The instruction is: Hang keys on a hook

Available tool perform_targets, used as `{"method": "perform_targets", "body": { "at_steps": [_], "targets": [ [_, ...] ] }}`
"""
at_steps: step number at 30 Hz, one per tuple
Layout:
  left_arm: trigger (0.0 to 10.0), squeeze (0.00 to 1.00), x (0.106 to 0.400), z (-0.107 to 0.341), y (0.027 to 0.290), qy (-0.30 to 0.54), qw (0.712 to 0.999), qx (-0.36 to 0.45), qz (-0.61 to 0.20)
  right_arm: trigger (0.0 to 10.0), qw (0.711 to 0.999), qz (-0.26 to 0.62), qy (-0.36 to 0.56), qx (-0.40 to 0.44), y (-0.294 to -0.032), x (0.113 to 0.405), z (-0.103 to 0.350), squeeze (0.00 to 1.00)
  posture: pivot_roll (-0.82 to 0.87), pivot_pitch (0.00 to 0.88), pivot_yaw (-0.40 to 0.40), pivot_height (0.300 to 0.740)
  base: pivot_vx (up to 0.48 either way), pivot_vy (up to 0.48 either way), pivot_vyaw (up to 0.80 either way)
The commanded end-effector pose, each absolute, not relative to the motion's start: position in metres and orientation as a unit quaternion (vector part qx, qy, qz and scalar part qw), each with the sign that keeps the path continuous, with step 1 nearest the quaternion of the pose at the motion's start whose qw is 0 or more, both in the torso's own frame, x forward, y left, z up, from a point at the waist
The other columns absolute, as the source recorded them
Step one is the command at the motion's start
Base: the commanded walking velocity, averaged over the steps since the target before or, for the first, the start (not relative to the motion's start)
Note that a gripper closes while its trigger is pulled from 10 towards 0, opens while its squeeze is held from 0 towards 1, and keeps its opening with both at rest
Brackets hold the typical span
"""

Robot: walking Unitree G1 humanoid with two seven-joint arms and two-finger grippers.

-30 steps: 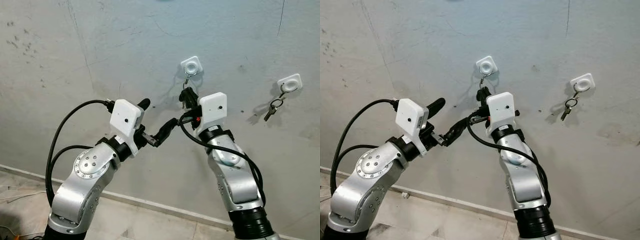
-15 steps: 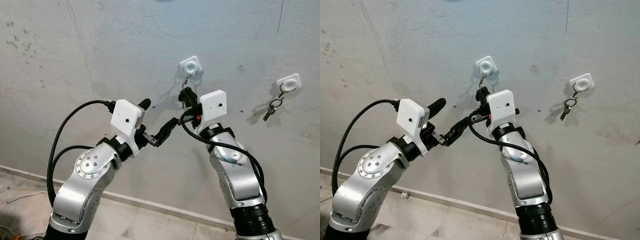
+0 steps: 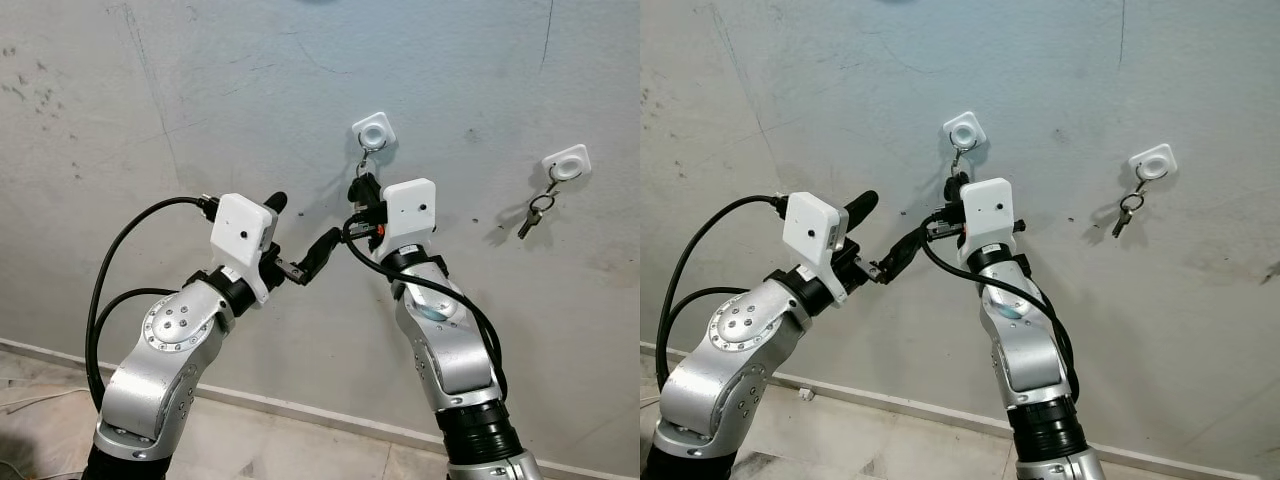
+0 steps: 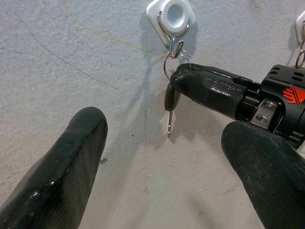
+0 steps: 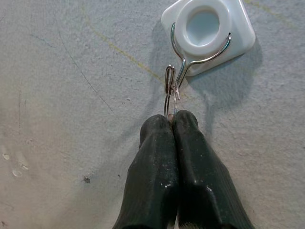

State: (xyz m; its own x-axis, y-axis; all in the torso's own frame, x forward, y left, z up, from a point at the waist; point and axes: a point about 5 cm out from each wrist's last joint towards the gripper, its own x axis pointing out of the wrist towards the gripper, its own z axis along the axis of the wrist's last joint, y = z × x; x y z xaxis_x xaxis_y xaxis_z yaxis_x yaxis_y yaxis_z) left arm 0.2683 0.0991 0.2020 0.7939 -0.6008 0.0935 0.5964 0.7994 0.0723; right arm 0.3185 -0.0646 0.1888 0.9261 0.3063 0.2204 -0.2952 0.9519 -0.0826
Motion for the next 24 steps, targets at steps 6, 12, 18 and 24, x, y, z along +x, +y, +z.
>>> {"method": "perform_targets", "body": {
  "at_steps": [6, 12, 18, 24],
  "targets": [
    [10.0, 0.0, 0.2677, 0.205, 0.091, -0.062, 0.941, 0.019, -0.333, 0.0, 0.981, 0.173, -0.087, -0.029, -0.0487, 0.32, 0.1781, 0.0, 0.22, 0.0, -0.032, 0.74, 0.0, 0.0, 0.0],
    [10.0, 0.0, 0.2685, 0.2057, 0.0913, -0.064, 0.941, 0.014, -0.331, 10.0, 0.982, 0.17, -0.081, -0.03, -0.0479, 0.3208, 0.176, 0.0, 0.22, 0.0, -0.032, 0.74, 0.0, 0.0, 0.0],
    [0.0, 0.0, 0.2675, 0.2077, 0.0899, -0.071, 0.938, -0.001, -0.339, 10.0, 0.982, 0.169, -0.079, -0.03, -0.0478, 0.3215, 0.175, 0.0, 0.22, 0.0, -0.032, 0.74, 0.0, 0.0, 0.0],
    [2.2, 0.0, 0.2675, 0.208, 0.0904, -0.071, 0.939, 0.001, -0.338, 10.0, 0.982, 0.17, -0.079, -0.029, -0.0475, 0.3216, 0.1749, 0.0, 0.22, 0.0, -0.034, 0.74, 0.0, 0.0, 0.0]
  ]
}}
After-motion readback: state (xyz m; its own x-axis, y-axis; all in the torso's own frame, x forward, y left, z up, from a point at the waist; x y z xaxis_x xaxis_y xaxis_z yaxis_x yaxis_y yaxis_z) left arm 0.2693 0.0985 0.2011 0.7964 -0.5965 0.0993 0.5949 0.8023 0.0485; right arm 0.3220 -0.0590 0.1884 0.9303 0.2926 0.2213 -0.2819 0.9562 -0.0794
